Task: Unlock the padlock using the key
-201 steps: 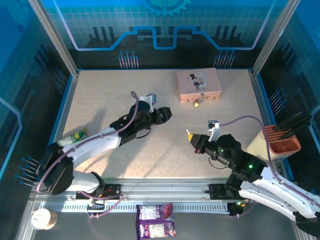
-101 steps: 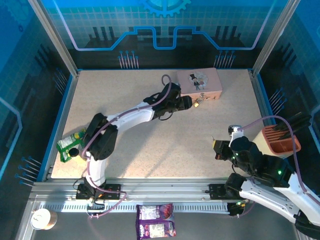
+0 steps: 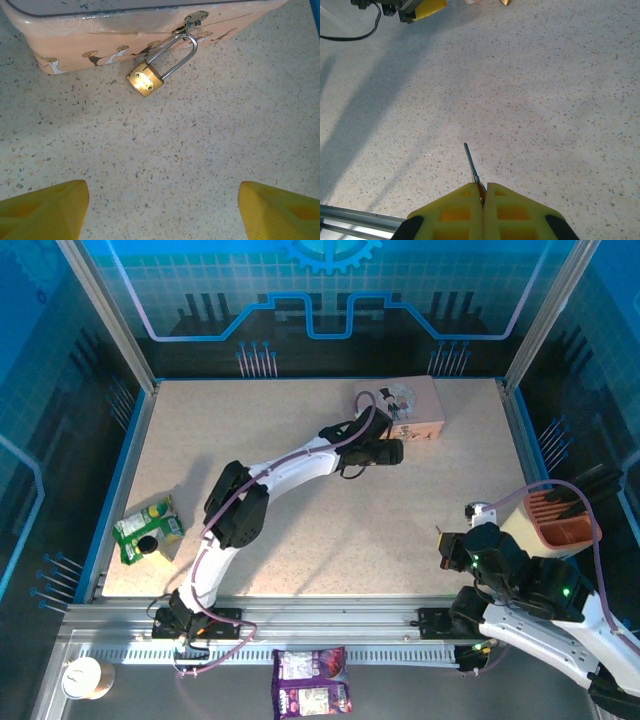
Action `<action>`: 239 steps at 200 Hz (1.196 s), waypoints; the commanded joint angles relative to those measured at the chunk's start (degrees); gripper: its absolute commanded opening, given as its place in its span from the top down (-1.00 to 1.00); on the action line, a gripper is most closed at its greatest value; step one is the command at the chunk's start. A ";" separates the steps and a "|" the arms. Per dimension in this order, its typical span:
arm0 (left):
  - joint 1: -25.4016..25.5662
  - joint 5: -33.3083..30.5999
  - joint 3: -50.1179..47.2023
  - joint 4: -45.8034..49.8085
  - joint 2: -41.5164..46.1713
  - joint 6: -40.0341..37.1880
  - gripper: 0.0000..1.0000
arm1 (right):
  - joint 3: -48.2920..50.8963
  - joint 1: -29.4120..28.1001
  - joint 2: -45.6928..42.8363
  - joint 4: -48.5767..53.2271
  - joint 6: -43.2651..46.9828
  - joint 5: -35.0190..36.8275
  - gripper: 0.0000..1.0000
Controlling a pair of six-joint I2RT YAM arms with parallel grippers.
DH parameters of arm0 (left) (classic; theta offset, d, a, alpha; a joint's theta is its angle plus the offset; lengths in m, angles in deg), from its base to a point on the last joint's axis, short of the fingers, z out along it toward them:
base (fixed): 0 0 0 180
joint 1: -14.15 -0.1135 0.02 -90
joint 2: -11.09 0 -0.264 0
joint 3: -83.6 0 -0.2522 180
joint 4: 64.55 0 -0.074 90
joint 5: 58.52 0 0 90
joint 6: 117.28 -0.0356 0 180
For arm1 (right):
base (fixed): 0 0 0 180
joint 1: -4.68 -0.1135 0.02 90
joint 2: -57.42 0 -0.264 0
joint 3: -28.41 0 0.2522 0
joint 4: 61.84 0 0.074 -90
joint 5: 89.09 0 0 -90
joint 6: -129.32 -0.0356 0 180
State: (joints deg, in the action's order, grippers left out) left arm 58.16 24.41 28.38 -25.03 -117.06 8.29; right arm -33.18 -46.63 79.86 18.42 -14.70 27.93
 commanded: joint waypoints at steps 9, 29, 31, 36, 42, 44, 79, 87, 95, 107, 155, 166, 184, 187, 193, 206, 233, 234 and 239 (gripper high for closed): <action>1.46 -1.54 6.60 4.03 -3.41 -4.28 -0.63 | 0.69 0.57 -0.79 3.47 -2.46 2.07 1.00; 2.11 -1.38 8.19 4.04 -4.74 -4.98 -0.65 | 0.64 0.54 -0.68 4.53 -3.04 2.03 1.00; 2.08 -1.33 8.41 4.04 -4.91 -4.92 -0.65 | 0.51 0.52 -0.74 4.85 -3.25 2.06 1.00; 2.20 -1.08 8.73 4.10 -5.22 -4.98 -0.65 | 0.33 0.56 -0.90 5.79 -3.69 2.30 1.00; 2.35 -1.02 9.22 4.12 -5.58 -5.15 -0.65 | 0.24 0.53 -1.39 6.76 -4.36 2.67 1.00; 2.43 -1.02 9.32 4.12 -5.67 -5.20 -0.65 | 0.19 0.51 -1.60 7.03 -4.48 2.70 1.00; 3.60 -2.01 10.38 1.66 -6.64 -4.86 -0.66 | 0.11 0.51 -3.76 8.66 -6.33 3.36 1.00; 3.92 -2.35 10.98 1.17 -7.14 -4.65 -0.65 | 0.03 0.51 -3.41 9.66 -7.38 3.63 1.00; 4.27 -2.44 11.92 0.88 -7.85 -4.40 -0.65 | 0.05 0.57 -3.15 10.49 -8.21 3.82 1.00; 4.94 -3.12 14.25 1.47 -9.44 -3.95 -0.66 | -0.15 0.51 -3.21 11.59 -9.35 3.95 1.00; 5.47 -11.71 19.97 6.41 -12.97 -3.05 -0.66 | -0.54 0.51 -4.74 12.30 -10.40 4.92 1.00; 5.61 -13.42 20.78 6.42 -14.06 -4.12 -0.65 | -0.47 0.51 -4.68 12.03 -10.40 5.05 1.00; 5.56 -14.49 23.64 6.03 -17.10 -7.68 -0.66 | -0.24 0.51 -5.01 11.04 -10.10 5.19 1.00; 5.57 -14.74 24.45 6.13 -17.72 -8.54 -0.65 | -0.11 0.51 -5.07 10.76 -10.01 5.17 1.00; 5.53 -15.43 26.07 6.30 -18.88 -10.24 -0.65 | -0.07 0.51 -5.06 10.37 -9.81 5.12 1.00; 5.24 -16.51 29.20 6.71 -21.36 -13.16 -0.65 | 0.09 0.58 -5.08 9.74 -9.61 4.67 1.00; 4.12 -16.62 34.03 6.85 -25.61 -15.35 -0.56 | 1.29 0.51 -5.63 8.15 -9.58 3.94 1.00; 4.05 -16.64 34.14 6.80 -25.81 -15.40 -0.56 | 1.31 0.51 -5.68 8.05 -9.55 3.88 1.00; 3.84 -16.64 34.84 6.64 -26.56 -15.75 -0.55 | 1.61 0.52 -5.98 7.61 -9.50 3.71 1.00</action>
State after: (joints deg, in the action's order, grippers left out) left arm 63.12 10.18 58.98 -19.92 -140.12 -2.92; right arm -32.92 -46.63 75.47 27.68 -23.66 31.02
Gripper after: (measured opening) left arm 0.790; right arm 0.064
